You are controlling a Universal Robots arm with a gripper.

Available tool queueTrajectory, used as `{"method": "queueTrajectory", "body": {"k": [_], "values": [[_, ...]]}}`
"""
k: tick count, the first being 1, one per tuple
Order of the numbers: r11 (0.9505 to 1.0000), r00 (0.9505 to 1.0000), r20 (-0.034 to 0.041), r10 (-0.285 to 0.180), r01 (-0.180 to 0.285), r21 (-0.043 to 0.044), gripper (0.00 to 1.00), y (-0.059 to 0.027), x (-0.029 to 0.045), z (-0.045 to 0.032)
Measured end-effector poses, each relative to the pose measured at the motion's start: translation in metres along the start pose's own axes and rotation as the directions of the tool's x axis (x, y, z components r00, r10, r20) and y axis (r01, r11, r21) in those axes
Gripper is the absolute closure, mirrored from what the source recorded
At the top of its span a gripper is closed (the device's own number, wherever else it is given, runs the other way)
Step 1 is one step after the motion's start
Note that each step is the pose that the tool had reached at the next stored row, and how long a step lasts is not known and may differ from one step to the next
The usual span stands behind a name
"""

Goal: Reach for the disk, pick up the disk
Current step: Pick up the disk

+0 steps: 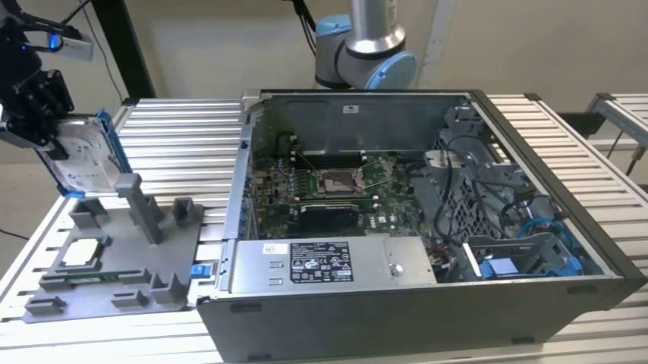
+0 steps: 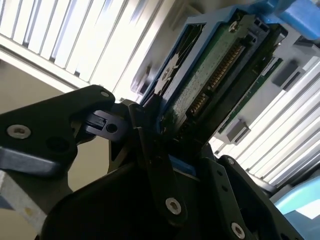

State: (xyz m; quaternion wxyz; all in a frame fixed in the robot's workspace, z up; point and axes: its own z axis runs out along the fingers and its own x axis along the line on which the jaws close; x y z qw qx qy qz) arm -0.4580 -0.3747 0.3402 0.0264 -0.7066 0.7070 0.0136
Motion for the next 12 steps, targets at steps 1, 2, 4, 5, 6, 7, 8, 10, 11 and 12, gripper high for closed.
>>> {"method": "queueTrajectory", "body": {"k": [1, 2, 4, 5, 6, 7, 8, 10, 11, 12], "values": [[1.0, 1.0, -0.0007, 0.0, 0.0, 0.0, 1.0, -0.0001, -0.0002, -0.003], [1.0, 1.0, -0.0011, 0.0, 0.0, 0.0, 1.0, -0.0001, -0.0004, -0.0062], [1.0, 1.0, -0.0014, 0.0, 0.0, -0.0001, 1.0, -0.0003, -0.0008, -0.0136], [1.0, 1.0, -0.0013, 0.0, 0.0, 0.0, 1.0, -0.0003, -0.001, -0.0172], [1.0, 1.0, -0.0014, 0.0, 0.0, -0.0001, 1.0, -0.0004, -0.0012, -0.0208], [1.0, 1.0, -0.0014, 0.0, 0.0, -0.0001, 1.0, -0.0004, -0.0014, -0.0245], [1.0, 1.0, -0.0013, 0.0, 0.0, 0.0, 1.0, -0.0005, -0.0016, -0.028], [1.0, 1.0, -0.0014, 0.0, 0.0, 0.0, 1.0, -0.0006, -0.002, -0.0345], [1.0, 1.0, -0.0015, 0.0, 0.0, -0.0001, 1.0, -0.0006, -0.0021, -0.0369], [1.0, 1.0, -0.0015, 0.0, 0.0, 0.0, 1.0, -0.0007, -0.0023, -0.0392]]}}
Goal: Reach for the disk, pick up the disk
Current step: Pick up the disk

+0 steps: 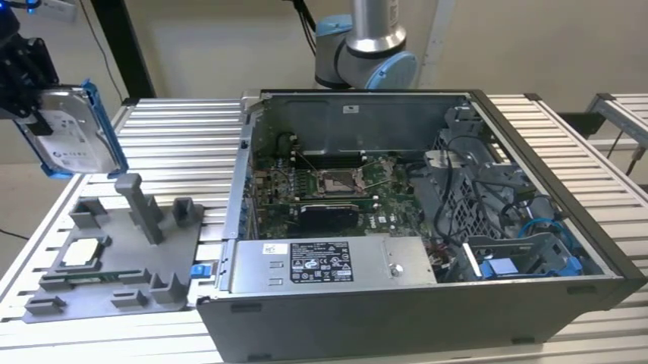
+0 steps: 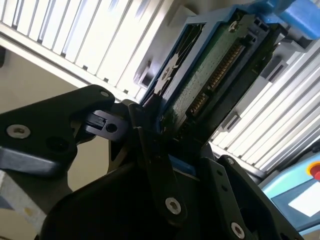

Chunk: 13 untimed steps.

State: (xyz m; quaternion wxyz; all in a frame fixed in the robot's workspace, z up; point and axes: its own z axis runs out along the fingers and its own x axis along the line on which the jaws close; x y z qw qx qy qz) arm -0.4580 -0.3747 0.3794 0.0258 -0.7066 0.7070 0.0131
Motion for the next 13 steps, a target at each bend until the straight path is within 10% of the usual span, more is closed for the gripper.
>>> {"method": "queueTrajectory", "body": {"k": [13], "values": [[1.0, 1.0, -0.0029, 0.0, 0.0, 0.0, 1.0, -0.0004, -0.0013, -0.0235]]}}
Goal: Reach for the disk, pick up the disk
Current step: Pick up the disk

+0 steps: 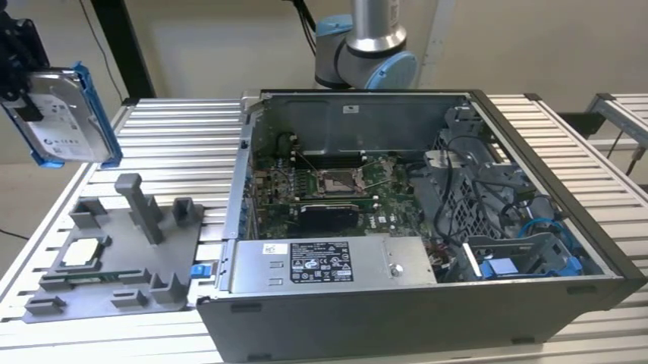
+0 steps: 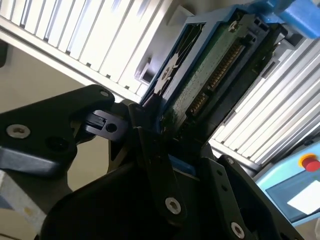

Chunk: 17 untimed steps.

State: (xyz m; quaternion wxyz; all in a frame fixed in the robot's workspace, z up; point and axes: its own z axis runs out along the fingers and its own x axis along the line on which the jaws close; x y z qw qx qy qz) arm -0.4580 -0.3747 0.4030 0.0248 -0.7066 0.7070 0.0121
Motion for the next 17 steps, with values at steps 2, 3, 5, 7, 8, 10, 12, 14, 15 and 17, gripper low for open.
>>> {"method": "queueTrajectory", "body": {"k": [2, 3, 5, 7, 8, 10, 12, 14, 15, 17], "values": [[1.0, 1.0, -0.0001, 0.0, 0.0, 0.0001, 1.0, -0.0001, -0.0003, -0.0065], [1.0, 1.0, -0.0001, 0.0, 0.0, 0.0001, 1.0, -0.0002, -0.0005, -0.01], [1.0, 1.0, -0.0001, 0.0, 0.0, 0.0001, 1.0, -0.0003, -0.0009, -0.0166], [1.0, 1.0, -0.0001, 0.0, 0.0, 0.0, 1.0, -0.0004, -0.0012, -0.0229], [1.0, 1.0, -0.0001, 0.0, 0.0, 0.0, 1.0, -0.0005, -0.0014, -0.0268], [1.0, 1.0, 0.0, 0.0, 0.0, 0.0001, 1.0, -0.0006, -0.0018, -0.0338], [1.0, 1.0, -0.0001, 0.0, 0.0, 0.0001, 1.0, -0.0007, -0.0022, -0.0409], [1.0, 1.0, 0.0, 0.0, 0.0, 0.0002, 1.0, -0.0008, -0.0024, -0.0462], [1.0, 1.0, 0.0, 0.0, 0.0, 0.0001, 1.0, -0.0009, -0.0025, -0.0488], [1.0, 1.0, 0.0, 0.0, 0.0, 0.0002, 1.0, -0.001, -0.0028, -0.0547]]}}
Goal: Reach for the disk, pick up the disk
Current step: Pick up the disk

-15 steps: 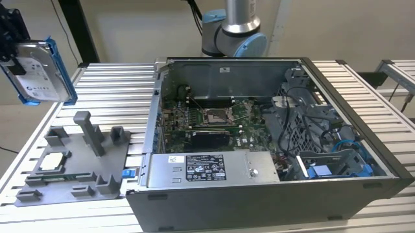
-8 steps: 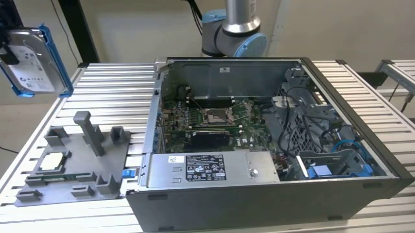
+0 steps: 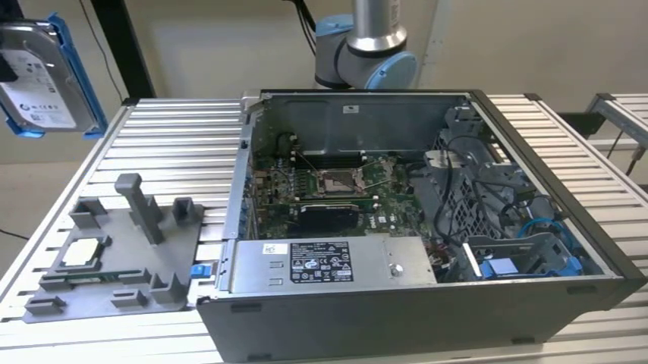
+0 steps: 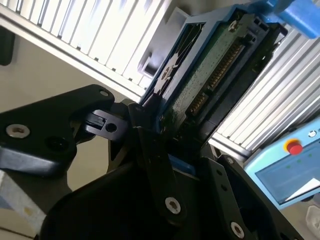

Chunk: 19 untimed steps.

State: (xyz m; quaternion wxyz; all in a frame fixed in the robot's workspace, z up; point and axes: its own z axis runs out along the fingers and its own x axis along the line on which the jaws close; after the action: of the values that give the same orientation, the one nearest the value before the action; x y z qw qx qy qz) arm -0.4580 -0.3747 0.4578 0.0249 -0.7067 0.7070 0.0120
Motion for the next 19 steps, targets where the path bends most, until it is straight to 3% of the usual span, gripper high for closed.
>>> {"method": "queueTrajectory", "body": {"k": [7, 19], "values": [[1.0, 1.0, -0.0001, 0.0, 0.0, -0.0001, 1.0, -0.0001, -0.0006, -0.01], [1.0, 1.0, 0.0, 0.0, 0.0, -0.0001, 1.0, -0.0002, -0.0006, -0.0105]]}}
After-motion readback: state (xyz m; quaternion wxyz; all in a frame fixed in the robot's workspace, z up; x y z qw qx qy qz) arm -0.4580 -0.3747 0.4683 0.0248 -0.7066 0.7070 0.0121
